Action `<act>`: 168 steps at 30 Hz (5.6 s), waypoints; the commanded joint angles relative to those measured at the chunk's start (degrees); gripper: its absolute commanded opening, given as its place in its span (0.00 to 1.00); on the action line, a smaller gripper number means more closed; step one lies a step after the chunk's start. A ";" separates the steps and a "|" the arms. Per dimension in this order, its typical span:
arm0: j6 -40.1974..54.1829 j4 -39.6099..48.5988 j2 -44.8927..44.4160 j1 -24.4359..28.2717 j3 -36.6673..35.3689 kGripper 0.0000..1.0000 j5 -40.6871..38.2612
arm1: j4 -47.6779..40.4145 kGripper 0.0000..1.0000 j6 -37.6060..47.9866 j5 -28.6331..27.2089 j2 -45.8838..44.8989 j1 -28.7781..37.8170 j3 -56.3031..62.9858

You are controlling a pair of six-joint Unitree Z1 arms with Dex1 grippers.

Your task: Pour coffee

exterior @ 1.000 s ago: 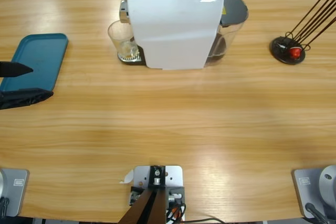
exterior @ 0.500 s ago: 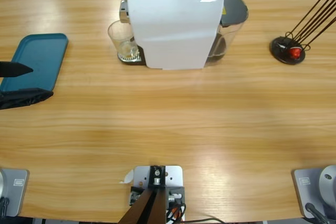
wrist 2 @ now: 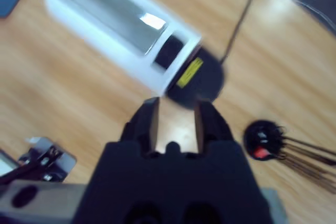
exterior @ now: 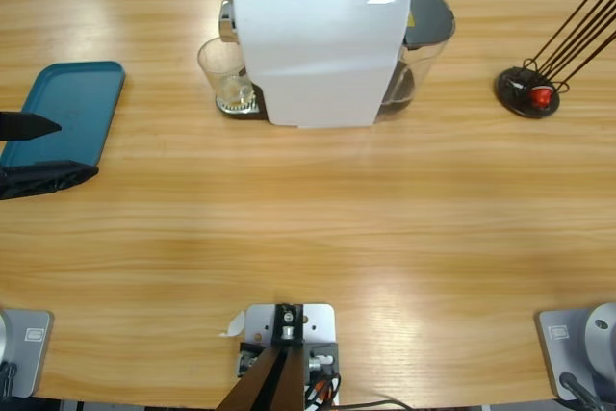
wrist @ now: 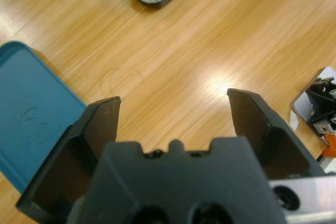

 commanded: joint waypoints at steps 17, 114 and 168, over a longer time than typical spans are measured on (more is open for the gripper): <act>2.43 -13.97 -8.89 -0.51 11.05 0.89 -0.16 | -46.38 0.83 -0.65 13.00 -27.73 5.76 62.52; 1.22 -20.44 -11.63 -0.51 15.83 0.89 3.86 | -59.07 0.90 2.11 10.17 -24.88 5.76 71.66; 0.81 -20.79 -9.79 -0.51 15.83 0.89 3.86 | -59.42 0.90 2.20 9.90 -24.93 5.76 71.92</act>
